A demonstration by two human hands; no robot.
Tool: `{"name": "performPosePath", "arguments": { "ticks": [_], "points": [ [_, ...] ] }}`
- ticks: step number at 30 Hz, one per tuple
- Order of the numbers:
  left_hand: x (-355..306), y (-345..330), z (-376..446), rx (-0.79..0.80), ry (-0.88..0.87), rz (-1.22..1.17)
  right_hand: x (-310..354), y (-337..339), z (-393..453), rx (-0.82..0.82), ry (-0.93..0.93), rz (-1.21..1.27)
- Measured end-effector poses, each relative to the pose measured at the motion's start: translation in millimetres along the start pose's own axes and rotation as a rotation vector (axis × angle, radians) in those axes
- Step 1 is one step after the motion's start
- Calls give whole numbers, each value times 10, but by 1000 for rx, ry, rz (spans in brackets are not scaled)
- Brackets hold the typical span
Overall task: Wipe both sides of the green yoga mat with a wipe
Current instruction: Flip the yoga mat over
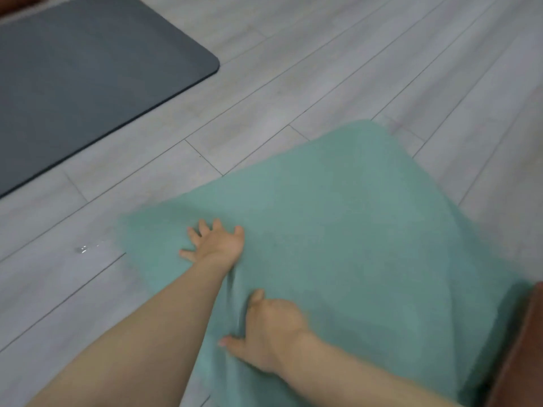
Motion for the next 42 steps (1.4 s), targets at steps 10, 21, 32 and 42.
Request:
{"name": "performPosePath", "arguments": {
  "ticks": [10, 21, 32, 42],
  "points": [
    [1740, -175, 146, -301, 296, -607, -872, -1089, 282, 98, -117, -19],
    [2349, -1043, 248, 312, 292, -1095, -973, -1468, 362, 99, -102, 83],
    [2486, -702, 138, 138, 315, -1319, -619, -753, 273, -182, -100, 253],
    [3667, 626, 863, -267, 317, -994, -605, -4, 490, -488, -159, 261]
  ]
}}
Point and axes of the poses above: each hand's wrist, its own z-axis towards the middle knuckle, its own y-axis out of the back of the hand, x = y × z, the point moved 9 cm from there along z, towards the middle knuckle, and after that the axes turned 14 degrees about y, right-handed, at the moved point
